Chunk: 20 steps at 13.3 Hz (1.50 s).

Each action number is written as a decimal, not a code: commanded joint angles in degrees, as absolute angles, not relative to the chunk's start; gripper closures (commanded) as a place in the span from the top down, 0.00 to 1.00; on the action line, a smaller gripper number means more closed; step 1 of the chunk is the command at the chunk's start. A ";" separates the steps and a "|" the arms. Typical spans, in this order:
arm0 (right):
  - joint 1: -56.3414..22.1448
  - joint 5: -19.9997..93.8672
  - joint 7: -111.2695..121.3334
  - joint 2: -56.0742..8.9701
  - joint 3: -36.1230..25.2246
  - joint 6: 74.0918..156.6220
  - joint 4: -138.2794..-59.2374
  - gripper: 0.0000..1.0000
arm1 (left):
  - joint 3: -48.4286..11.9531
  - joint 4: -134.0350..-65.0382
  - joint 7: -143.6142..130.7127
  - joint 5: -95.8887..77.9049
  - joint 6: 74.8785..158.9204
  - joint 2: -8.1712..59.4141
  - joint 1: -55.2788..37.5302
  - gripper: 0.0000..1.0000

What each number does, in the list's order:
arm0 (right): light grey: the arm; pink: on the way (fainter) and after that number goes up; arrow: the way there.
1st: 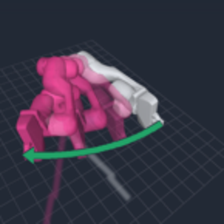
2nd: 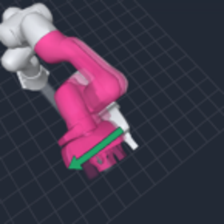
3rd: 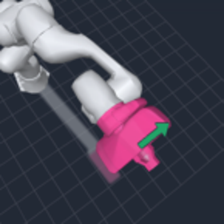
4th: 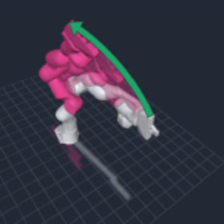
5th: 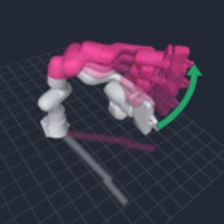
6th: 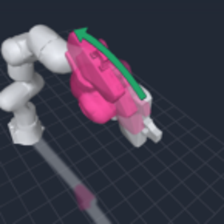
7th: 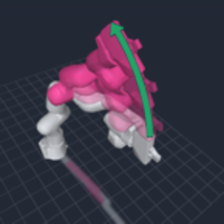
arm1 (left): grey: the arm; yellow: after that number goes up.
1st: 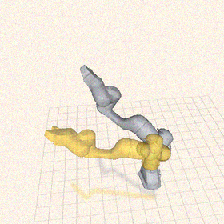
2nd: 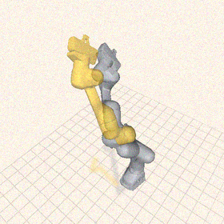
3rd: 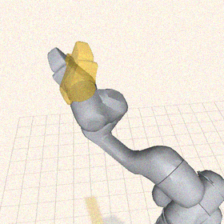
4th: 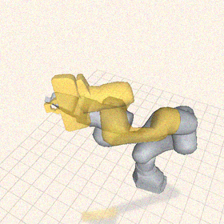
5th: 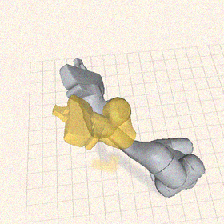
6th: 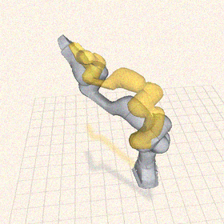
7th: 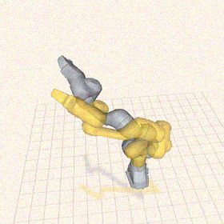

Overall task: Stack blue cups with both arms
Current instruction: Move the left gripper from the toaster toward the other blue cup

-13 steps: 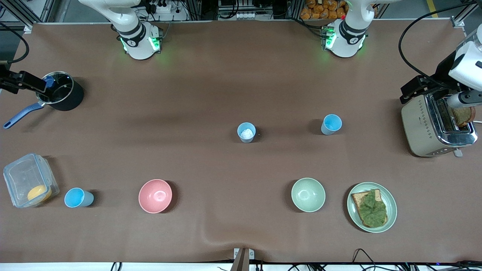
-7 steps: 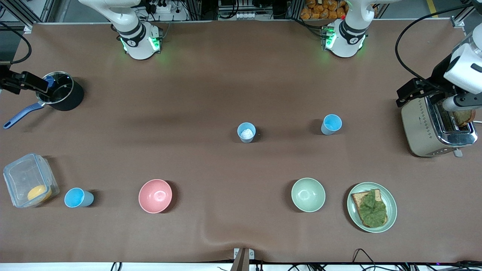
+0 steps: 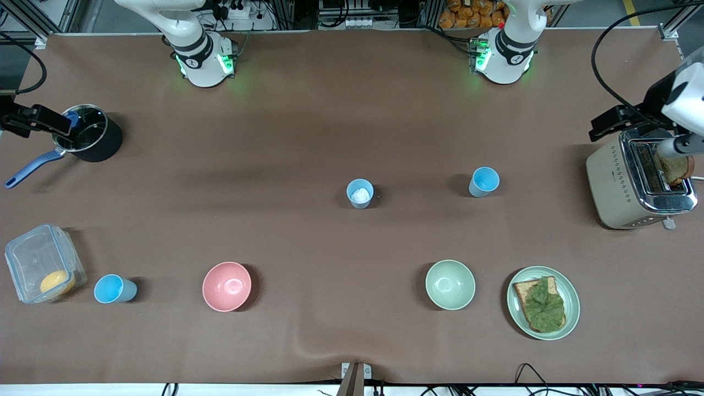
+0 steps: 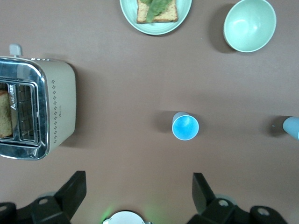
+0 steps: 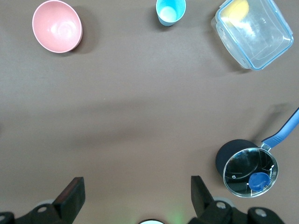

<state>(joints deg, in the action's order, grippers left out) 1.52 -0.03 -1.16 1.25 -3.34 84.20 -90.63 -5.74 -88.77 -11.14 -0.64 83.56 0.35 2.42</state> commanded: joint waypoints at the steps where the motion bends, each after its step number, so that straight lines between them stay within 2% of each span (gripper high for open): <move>1: 1.93 -1.14 -0.53 1.76 -2.99 84.11 -91.05 1.00 | -6.59 -89.20 -11.42 0.53 82.35 0.00 2.46 1.00; 5: 1.93 -1.14 -0.53 1.76 -2.99 84.02 -91.05 1.00 | -8.87 -91.67 -10.72 -3.61 84.28 -0.35 2.64 1.00; 10: 2.02 -1.14 -0.53 1.76 -2.99 83.59 -91.14 1.00 | -11.51 -95.35 -10.81 3.08 84.99 -0.44 2.11 1.00; 15: 2.20 -1.14 -0.53 1.76 -2.99 83.50 -91.14 1.00 | -11.51 -95.10 -10.46 2.99 85.08 -0.79 2.37 1.00; 20: 2.20 -1.05 -0.53 1.76 -3.08 83.41 -91.14 1.00 | -11.60 -98.60 -10.90 1.93 91.04 -1.14 2.11 1.00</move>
